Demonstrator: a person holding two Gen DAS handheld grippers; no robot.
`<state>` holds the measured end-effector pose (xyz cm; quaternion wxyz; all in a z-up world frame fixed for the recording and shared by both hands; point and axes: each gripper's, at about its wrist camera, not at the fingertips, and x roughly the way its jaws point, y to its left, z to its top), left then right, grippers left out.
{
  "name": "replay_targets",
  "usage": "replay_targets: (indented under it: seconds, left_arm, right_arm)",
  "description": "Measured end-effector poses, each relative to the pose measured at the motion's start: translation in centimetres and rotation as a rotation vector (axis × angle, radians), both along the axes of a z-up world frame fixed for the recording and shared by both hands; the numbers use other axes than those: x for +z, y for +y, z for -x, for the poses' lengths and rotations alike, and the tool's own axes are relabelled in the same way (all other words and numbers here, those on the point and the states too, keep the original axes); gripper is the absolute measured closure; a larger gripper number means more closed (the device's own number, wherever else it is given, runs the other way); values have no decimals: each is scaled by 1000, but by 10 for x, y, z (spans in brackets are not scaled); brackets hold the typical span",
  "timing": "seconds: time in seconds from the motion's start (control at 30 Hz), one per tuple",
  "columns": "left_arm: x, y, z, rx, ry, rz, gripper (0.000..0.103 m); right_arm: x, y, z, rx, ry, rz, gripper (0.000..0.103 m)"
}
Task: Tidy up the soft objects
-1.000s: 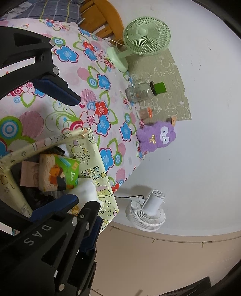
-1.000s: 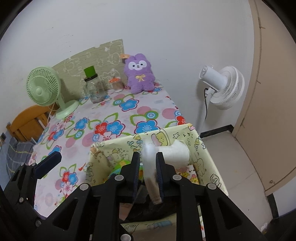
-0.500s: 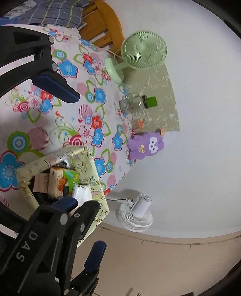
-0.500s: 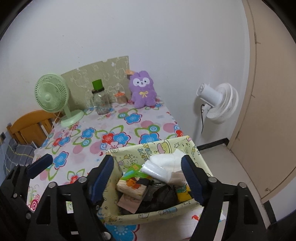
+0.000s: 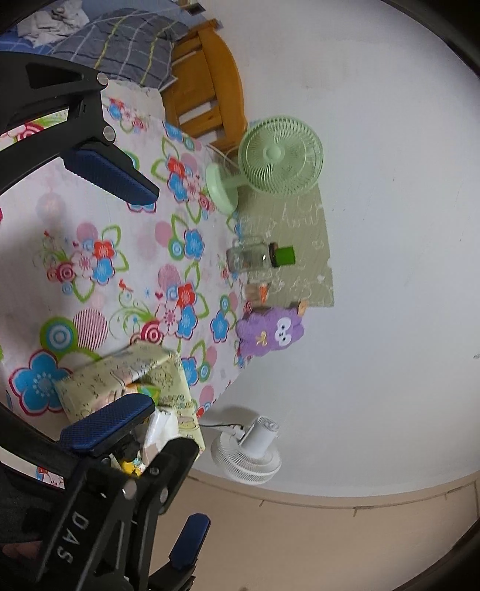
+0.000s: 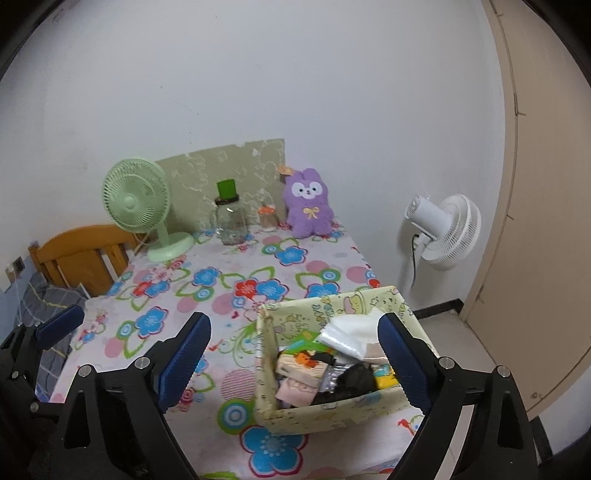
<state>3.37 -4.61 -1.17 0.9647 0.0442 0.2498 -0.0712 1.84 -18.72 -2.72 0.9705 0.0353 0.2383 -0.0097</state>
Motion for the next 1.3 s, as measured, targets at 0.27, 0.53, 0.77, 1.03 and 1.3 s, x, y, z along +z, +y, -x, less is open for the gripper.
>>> replay_targets:
  seconds: [0.27, 0.53, 0.77, 1.03, 1.3]
  left_arm:
    - [10, 30, 16, 56, -44, 8, 0]
    - [21, 56, 27, 85, -82, 6, 0]
    - [27, 72, 33, 117, -97, 46, 0]
    - [27, 74, 38, 110, -99, 61, 0]
    - [29, 73, 40, 109, -106, 65, 0]
  right_arm:
    - [9, 8, 15, 6, -32, 1, 6]
    - [17, 20, 27, 6, -63, 2, 4]
    - [20, 28, 35, 13, -80, 4, 3]
    - [23, 32, 43, 21, -95, 10, 3]
    - [23, 34, 45, 27, -97, 12, 3]
